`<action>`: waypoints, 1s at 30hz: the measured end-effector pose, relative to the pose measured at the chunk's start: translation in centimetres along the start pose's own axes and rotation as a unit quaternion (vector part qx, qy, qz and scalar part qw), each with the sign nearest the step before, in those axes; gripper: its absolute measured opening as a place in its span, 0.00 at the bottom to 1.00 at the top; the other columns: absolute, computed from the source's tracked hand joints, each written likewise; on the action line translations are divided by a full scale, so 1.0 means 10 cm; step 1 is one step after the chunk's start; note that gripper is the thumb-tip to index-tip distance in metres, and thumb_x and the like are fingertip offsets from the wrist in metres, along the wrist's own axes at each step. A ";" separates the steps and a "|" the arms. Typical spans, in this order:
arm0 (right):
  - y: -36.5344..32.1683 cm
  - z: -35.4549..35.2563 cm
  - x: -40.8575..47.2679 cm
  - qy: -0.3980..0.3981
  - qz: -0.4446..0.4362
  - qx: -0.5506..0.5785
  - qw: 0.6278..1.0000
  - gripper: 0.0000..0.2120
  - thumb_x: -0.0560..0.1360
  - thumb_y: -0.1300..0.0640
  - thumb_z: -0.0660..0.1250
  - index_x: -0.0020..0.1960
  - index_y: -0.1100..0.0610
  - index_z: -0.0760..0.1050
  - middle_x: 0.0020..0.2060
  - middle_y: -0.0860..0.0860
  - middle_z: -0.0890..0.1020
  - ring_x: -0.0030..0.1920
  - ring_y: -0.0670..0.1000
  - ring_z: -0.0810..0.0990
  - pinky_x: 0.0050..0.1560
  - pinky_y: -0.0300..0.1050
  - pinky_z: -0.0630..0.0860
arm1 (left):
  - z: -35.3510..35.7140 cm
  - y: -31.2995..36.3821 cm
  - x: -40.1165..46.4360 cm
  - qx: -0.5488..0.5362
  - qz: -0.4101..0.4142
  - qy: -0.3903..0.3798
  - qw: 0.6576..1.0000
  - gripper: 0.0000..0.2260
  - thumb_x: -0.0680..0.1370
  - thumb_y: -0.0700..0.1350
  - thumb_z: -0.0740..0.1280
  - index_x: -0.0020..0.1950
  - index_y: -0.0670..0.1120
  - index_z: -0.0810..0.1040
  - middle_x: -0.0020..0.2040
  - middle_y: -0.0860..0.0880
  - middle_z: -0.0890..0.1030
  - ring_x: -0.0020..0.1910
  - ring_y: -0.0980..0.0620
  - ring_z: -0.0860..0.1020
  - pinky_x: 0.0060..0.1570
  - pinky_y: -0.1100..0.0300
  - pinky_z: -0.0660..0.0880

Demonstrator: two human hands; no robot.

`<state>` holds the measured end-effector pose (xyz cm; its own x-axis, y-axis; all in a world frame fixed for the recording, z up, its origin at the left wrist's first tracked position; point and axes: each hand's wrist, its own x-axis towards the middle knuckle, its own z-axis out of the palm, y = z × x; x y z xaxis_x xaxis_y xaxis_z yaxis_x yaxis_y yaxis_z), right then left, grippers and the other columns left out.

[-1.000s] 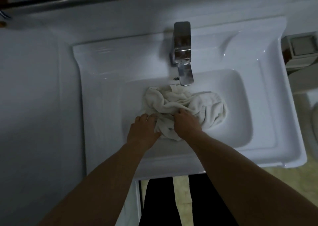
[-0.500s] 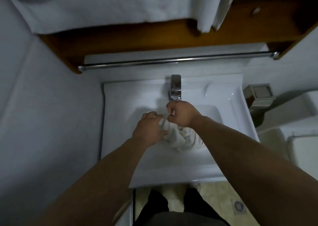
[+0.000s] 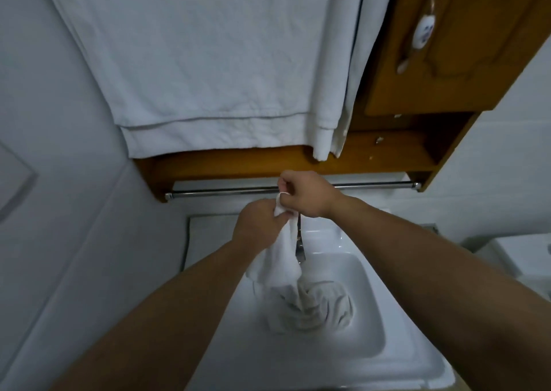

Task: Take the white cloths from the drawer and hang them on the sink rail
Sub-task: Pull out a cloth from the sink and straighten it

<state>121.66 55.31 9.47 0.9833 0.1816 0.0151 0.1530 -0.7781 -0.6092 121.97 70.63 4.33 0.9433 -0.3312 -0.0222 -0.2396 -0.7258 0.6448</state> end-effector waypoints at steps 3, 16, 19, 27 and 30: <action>-0.07 -0.18 0.04 0.030 -0.027 -0.019 0.999 0.01 0.78 0.57 0.65 0.48 0.51 0.73 0.36 0.43 0.76 0.37 0.44 0.73 0.35 0.41 0.67 | -0.15 0.19 0.06 -0.040 0.014 0.024 0.999 0.11 0.79 0.52 0.66 0.39 0.49 0.78 0.34 0.53 0.78 0.36 0.52 0.76 0.32 0.60 0.67; -0.26 -0.62 0.23 0.075 -0.036 -0.037 0.996 0.02 0.78 0.53 0.68 0.47 0.49 0.76 0.34 0.41 0.77 0.37 0.42 0.74 0.40 0.42 0.68 | -0.78 0.55 0.34 -0.135 -0.005 0.041 0.990 0.21 0.74 0.52 0.71 0.35 0.35 0.72 0.31 0.45 0.68 0.32 0.51 0.66 0.34 0.53 0.63; -0.26 -0.67 0.23 0.088 -0.008 -0.005 0.996 0.07 0.77 0.49 0.69 0.45 0.52 0.79 0.36 0.43 0.78 0.37 0.42 0.75 0.37 0.40 0.67 | -0.89 0.61 0.35 -0.121 0.011 0.034 0.992 0.19 0.74 0.51 0.70 0.32 0.40 0.71 0.29 0.46 0.67 0.30 0.52 0.64 0.31 0.56 0.61; -0.22 -0.72 0.21 0.113 0.020 0.065 0.991 0.27 0.76 0.42 0.69 0.37 0.67 0.76 0.29 0.54 0.72 0.30 0.48 0.68 0.31 0.42 0.62 | -1.13 0.73 0.42 -0.078 0.059 0.002 0.995 0.09 0.75 0.48 0.71 0.34 0.50 0.80 0.30 0.52 0.75 0.31 0.56 0.71 0.33 0.62 0.67; -0.24 -0.75 0.19 0.102 0.018 0.041 0.994 0.27 0.75 0.40 0.70 0.33 0.63 0.72 0.27 0.53 0.69 0.29 0.48 0.66 0.29 0.41 0.60 | -1.18 0.79 0.42 -0.103 0.051 0.019 0.993 0.04 0.75 0.44 0.70 0.45 0.51 0.85 0.40 0.55 0.83 0.40 0.59 0.78 0.38 0.67 0.70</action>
<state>123.92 53.08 16.91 0.9889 0.0229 0.1470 0.1171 -0.7292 -0.6742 126.79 70.65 18.32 0.9259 -0.3699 0.0772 -0.2849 -0.5493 0.7856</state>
